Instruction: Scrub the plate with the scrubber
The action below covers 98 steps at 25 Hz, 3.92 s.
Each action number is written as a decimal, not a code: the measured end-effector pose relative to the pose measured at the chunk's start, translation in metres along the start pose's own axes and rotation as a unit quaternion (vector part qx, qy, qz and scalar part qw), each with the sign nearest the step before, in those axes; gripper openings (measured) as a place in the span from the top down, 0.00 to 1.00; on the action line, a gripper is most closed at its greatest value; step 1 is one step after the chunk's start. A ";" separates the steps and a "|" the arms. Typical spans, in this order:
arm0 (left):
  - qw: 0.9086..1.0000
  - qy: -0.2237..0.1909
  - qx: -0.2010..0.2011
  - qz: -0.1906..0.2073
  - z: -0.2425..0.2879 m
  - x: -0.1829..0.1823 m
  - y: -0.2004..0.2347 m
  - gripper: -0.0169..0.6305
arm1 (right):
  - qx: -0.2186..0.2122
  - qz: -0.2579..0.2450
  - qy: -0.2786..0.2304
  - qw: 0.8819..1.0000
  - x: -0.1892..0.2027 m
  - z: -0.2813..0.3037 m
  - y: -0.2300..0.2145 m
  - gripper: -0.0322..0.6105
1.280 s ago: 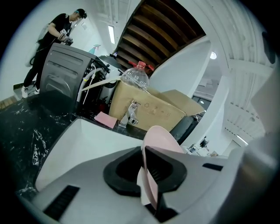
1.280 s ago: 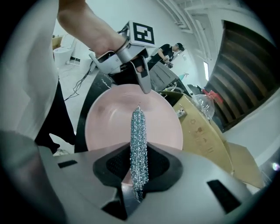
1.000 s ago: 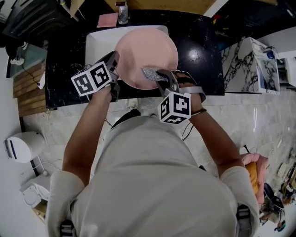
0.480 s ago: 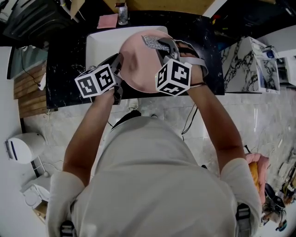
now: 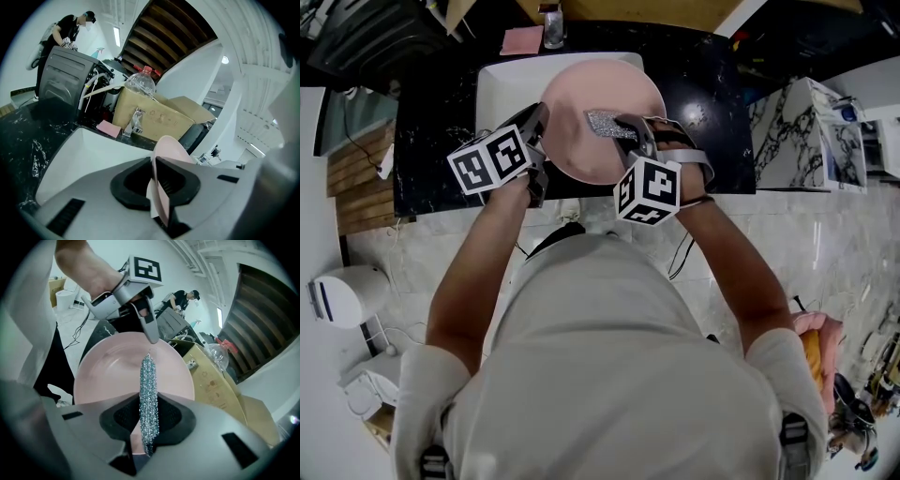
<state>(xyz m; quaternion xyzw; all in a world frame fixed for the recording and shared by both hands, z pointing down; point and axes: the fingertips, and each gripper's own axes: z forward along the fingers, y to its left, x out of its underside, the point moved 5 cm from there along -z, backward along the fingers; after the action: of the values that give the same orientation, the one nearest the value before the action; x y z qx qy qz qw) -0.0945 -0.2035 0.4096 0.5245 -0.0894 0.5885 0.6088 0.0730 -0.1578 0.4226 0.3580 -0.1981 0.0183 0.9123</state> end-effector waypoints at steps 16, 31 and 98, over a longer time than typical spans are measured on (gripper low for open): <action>1.000 0.002 -0.013 0.015 0.002 0.000 0.000 0.94 | -0.023 0.028 -0.035 0.999 -0.009 -0.030 -0.007 0.83; 1.000 0.012 0.019 0.011 0.002 0.011 -0.018 0.93 | 0.012 0.007 0.005 1.000 -0.011 0.011 -0.042 0.83; 0.999 -0.022 -0.009 -0.042 -0.009 -0.008 0.010 0.92 | -0.112 -0.116 -0.039 0.986 -0.006 -0.053 0.060 0.83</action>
<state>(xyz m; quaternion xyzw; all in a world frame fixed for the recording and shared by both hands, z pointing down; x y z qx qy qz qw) -0.1094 -0.2045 0.4049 0.5351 -0.0866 0.5497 0.6356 0.0757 -0.0773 0.4237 0.2743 -0.1921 -0.1237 0.9341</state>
